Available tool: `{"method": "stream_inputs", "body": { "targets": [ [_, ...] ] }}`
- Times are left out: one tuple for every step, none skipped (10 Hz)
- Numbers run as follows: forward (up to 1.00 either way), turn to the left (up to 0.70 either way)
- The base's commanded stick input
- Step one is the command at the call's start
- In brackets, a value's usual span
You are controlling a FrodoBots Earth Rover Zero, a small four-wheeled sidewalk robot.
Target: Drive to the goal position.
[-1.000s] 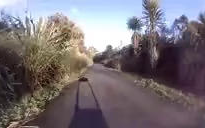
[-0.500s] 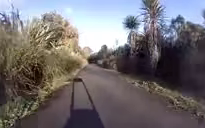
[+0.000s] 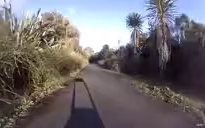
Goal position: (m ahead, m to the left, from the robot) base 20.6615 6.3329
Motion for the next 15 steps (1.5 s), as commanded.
{"method": "stream_inputs", "body": {
  "targets": [
    [1.0, 0.0],
    [1.0, 0.0],
    [1.0, 0.0],
    [1.0, 0.0],
    [1.0, 0.0],
    [1.0, 0.0],
    [1.0, 0.0],
    [1.0, 0.0],
    [1.0, 0.0],
    [1.0, 0.0],
    [1.0, 0.0],
    [1.0, 0.0],
    [1.0, 0.0],
    [1.0, 0.0],
    [1.0, 0.0]
  ]
}}
